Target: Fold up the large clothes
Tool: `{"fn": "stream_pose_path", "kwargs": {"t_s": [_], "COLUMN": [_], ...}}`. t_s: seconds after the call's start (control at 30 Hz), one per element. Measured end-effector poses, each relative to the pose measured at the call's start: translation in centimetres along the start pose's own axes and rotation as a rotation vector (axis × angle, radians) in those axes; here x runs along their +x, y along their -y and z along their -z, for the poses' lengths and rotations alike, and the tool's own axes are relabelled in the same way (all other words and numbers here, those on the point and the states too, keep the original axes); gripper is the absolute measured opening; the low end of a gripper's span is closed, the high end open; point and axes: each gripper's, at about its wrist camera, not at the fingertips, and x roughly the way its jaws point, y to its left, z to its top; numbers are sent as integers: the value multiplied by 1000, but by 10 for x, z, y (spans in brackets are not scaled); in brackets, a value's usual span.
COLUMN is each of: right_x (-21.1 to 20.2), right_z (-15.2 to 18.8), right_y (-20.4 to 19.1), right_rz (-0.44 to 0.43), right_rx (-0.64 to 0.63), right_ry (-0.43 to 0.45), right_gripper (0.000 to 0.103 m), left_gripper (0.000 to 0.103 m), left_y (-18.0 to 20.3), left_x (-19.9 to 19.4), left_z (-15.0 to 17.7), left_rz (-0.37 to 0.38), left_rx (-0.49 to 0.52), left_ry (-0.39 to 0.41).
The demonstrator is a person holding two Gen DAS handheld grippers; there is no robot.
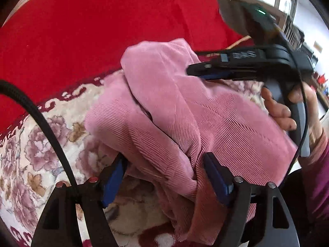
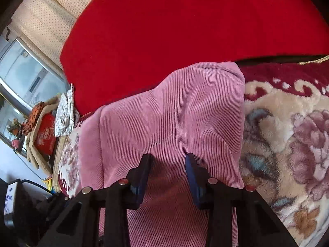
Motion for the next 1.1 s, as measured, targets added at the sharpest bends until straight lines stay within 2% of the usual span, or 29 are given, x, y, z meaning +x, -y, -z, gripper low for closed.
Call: {"fn": "stream_pose_path", "kwargs": {"t_s": [0.1, 0.2, 0.33, 0.4, 0.47, 0.53, 0.63, 0.7, 0.8, 0.87, 0.9, 1.0, 1.1], "right_x": [-39, -79, -118, -123, -102, -83, -90, -105, -138, -162, -180, -219, -248], "right_z": [7, 31, 74, 93, 118, 132, 130, 130, 138, 148, 154, 168, 182], "right_y": [-8, -18, -32, -35, -38, -37, -47, -50, -61, -76, -84, -104, -124], "right_rz": [-41, -4, 52, 55, 79, 72, 126, 108, 40, 37, 44, 70, 97], "right_rx": [-19, -64, -117, -115, -120, -98, -110, -78, -69, -79, -93, -130, -167], "right_ry": [82, 142, 173, 159, 84, 67, 89, 95, 155, 229, 283, 374, 429], "right_gripper": [39, 41, 41, 41, 42, 42, 44, 47, 55, 69, 71, 74, 74], "left_gripper": [78, 78, 78, 78, 78, 78, 79, 82, 87, 87, 87, 89, 89], "left_y": [-6, -6, -4, -2, 5, 13, 27, 37, 48, 55, 59, 67, 72], "left_x": [-20, -42, -72, -86, -100, -114, -134, -153, -178, -194, -204, -226, -245], "left_z": [2, 8, 20, 28, 36, 40, 47, 50, 54, 56, 56, 58, 61], "left_rz": [-53, -97, -196, -245, -285, -330, -399, -442, -493, -504, -509, -520, -528], "left_rx": [-30, -48, -59, -78, -95, -87, -44, -19, -4, 0, -3, -9, -23], "left_ry": [40, 96, 179, 216, 244, 266, 286, 314, 377, 405, 420, 451, 475]}}
